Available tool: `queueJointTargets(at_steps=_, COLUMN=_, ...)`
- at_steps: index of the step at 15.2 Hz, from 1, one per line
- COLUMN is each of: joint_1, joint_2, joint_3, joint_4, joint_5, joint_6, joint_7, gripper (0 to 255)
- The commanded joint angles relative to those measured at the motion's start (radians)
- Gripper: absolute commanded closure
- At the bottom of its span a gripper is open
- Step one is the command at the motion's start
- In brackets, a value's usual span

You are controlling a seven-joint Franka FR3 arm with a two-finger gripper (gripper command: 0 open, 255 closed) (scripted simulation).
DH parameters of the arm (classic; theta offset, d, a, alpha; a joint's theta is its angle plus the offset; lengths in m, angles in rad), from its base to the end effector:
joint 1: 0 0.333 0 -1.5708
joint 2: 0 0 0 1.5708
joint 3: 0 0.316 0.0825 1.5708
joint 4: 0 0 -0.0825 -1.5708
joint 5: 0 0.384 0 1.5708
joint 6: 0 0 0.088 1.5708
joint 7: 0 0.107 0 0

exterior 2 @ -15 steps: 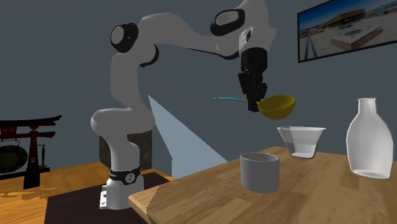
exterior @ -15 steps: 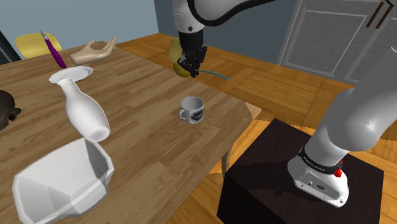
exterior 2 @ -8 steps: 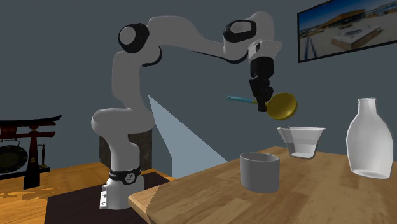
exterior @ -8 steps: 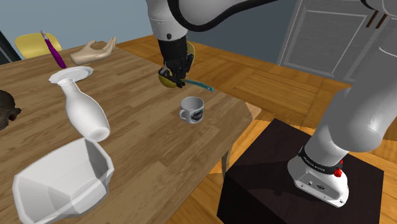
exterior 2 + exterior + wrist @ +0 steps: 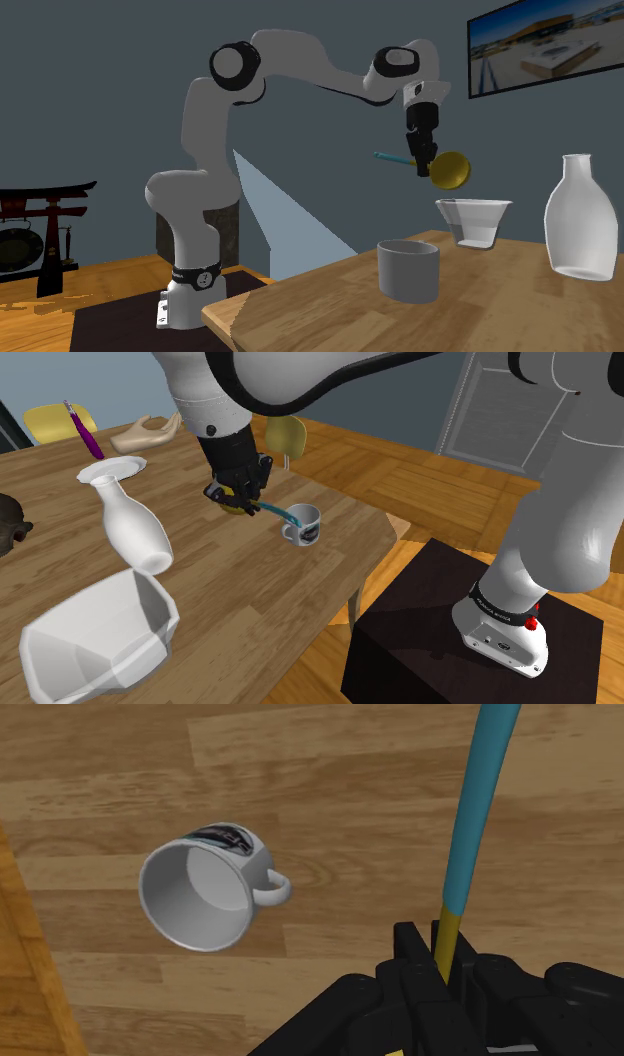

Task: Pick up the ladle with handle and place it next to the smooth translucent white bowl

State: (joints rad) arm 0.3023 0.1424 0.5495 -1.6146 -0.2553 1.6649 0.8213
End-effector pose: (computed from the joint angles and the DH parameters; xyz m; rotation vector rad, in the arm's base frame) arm 0.4231 0.4179 0.5425 2.9657 0.0915 0.1278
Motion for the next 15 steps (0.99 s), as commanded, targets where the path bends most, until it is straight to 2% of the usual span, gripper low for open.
queueJointTargets(at_steps=1, joint_1=0.027, joint_2=0.027, joint_3=0.015, joint_4=0.03, joint_5=-0.013, joint_6=-0.015, joint_7=0.04, gripper=255)
queueJointTargets(at_steps=15, joint_1=0.018, joint_2=0.04, joint_3=0.007, joint_4=-0.143, joint_5=-0.029, joint_6=0.164, joint_7=0.077, gripper=255)
